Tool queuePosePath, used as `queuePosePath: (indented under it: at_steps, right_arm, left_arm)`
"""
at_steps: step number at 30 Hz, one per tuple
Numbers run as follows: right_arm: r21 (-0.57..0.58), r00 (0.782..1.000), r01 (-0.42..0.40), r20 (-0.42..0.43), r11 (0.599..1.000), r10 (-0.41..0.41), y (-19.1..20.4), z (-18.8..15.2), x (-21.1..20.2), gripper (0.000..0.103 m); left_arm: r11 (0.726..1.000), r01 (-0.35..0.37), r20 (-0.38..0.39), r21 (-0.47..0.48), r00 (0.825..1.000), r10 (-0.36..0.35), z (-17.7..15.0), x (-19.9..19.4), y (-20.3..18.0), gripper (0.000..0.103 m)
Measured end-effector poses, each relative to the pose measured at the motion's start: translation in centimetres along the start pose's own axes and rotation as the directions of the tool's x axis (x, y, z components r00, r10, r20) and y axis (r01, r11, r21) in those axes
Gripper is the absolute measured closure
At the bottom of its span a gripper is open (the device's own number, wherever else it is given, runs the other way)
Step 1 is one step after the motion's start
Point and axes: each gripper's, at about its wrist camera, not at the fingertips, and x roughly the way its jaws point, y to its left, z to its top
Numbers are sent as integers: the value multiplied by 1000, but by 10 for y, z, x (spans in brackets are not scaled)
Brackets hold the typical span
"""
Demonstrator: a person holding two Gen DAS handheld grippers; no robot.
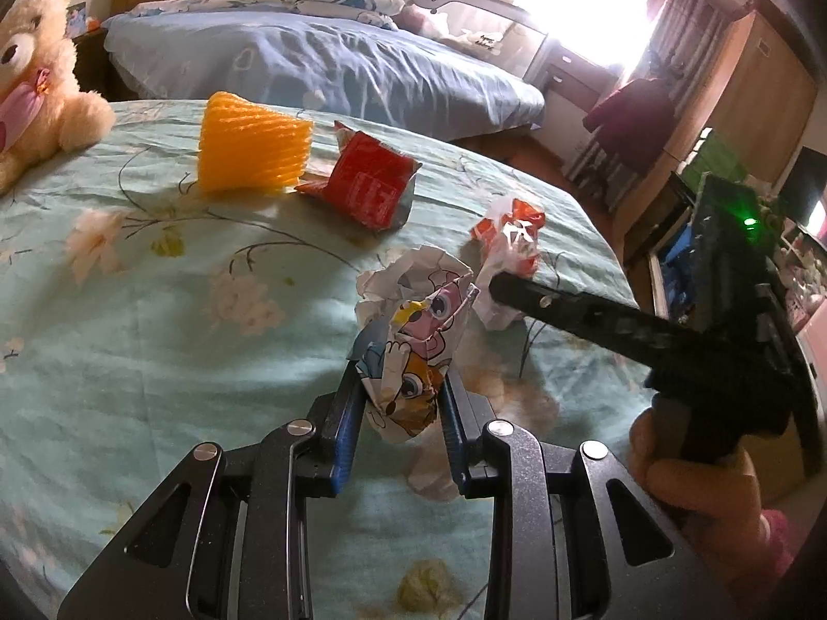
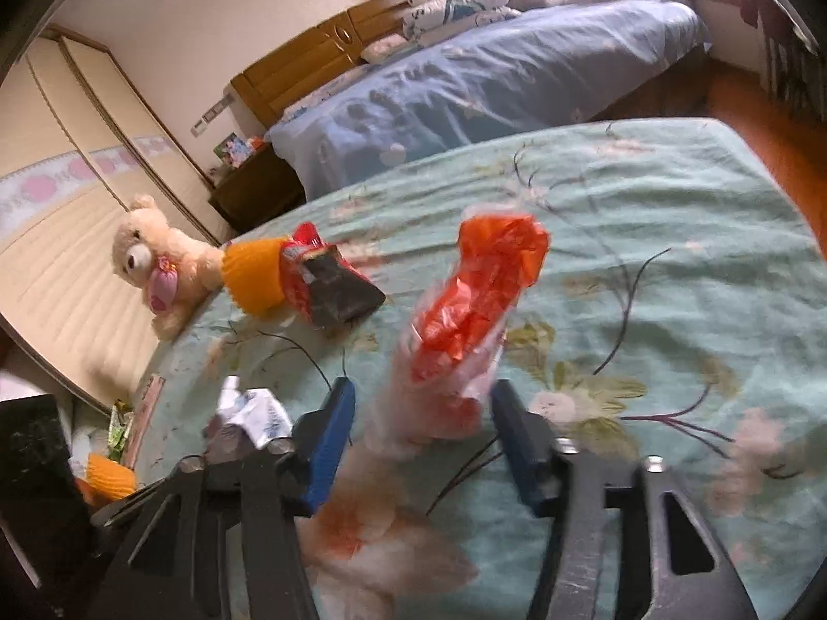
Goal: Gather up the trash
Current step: 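Carry the cartoon wrapper and orange-white bag over the black trash bin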
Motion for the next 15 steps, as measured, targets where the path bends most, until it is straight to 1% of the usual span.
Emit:
queuePosePath:
  at_steps: [2,4,7,10,15]
  right_arm:
    - [-6,1000,8,15,1000,-7,-1,-4,-5,69]
    - [-27,999,27,29,999,-26,-1,-9,-16,74]
    - [-40,998,35,45,999,-33,-5,-15,-34,77]
    - [-38,997,46,61,998,-44,-15,-24,-54,80]
    - [4,996,53,74,999,-53,-35,-41,-82,82]
  left_arm:
    - [1000,4,3,0,1000,-4,0,0,-1,76]
    - [1000,11,2,2,1000,-11,-1,0,-3,76]
    - [999,31,-5,14,1000,-30,-1,4,-11,76]
    - [998,55,-17,38,998,-54,-4,9,-26,76]
    - [992,95,-43,84,995,-92,-13,14,-58,76]
